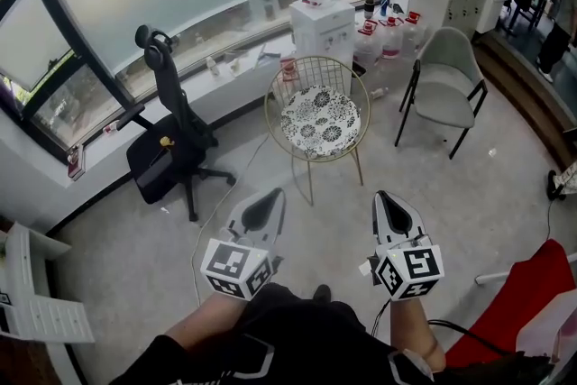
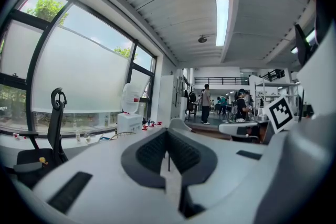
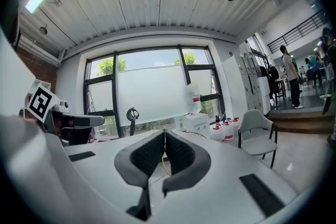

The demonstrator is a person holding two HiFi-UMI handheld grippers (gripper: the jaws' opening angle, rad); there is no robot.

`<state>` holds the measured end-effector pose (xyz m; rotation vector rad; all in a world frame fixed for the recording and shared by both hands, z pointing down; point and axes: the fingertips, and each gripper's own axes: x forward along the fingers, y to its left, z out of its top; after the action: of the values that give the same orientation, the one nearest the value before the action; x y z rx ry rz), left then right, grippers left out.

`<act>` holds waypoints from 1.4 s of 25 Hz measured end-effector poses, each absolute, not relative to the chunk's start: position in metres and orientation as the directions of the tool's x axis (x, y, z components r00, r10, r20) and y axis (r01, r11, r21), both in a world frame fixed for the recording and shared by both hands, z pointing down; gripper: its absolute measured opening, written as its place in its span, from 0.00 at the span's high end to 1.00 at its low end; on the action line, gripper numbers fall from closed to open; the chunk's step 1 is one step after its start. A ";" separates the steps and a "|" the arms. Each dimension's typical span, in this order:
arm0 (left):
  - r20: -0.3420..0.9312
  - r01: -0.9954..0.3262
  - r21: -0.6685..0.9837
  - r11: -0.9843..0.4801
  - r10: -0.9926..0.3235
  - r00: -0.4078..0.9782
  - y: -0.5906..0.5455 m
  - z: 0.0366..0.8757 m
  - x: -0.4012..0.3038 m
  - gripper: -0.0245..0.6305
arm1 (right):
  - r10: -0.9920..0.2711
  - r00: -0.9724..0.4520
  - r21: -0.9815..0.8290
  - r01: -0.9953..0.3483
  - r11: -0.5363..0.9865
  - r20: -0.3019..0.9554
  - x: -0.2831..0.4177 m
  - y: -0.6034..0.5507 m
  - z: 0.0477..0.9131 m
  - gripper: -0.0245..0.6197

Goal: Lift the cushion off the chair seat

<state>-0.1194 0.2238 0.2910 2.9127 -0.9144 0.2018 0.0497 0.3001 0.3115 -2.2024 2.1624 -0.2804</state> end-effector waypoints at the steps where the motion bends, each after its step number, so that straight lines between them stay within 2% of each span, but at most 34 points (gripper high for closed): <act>1: 0.154 -0.571 0.039 -0.820 -0.560 0.814 0.223 0.292 -0.116 0.95 | -0.995 0.012 -0.162 -0.986 -0.028 0.099 0.053 0.298 0.313 0.95; 8: 0.176 -0.545 0.047 -0.837 -0.530 0.830 0.214 0.303 -0.093 0.95 | -0.995 0.000 -0.169 -0.985 -0.017 0.101 0.061 0.288 0.320 0.95; 16: 0.154 -0.526 0.068 -0.848 -0.512 0.845 0.178 0.308 -0.073 0.95 | -0.989 0.068 -0.134 -0.987 -0.085 0.130 0.086 0.264 0.324 0.95; 28: 0.085 -0.484 0.109 -0.868 -0.477 0.875 0.091 0.304 -0.034 0.95 | -0.988 0.092 -0.057 -0.993 -0.100 0.122 0.120 0.172 0.310 0.95; 35: 0.113 -0.493 0.135 -0.860 -0.481 0.870 0.035 0.315 -0.021 0.95 | -0.983 0.101 -0.022 -0.994 -0.106 0.156 0.137 0.114 0.315 0.95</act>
<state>-0.0211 0.0349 0.3150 2.8820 -0.7556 0.1128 0.1369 0.1143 0.3146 -2.3940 2.1571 -0.2119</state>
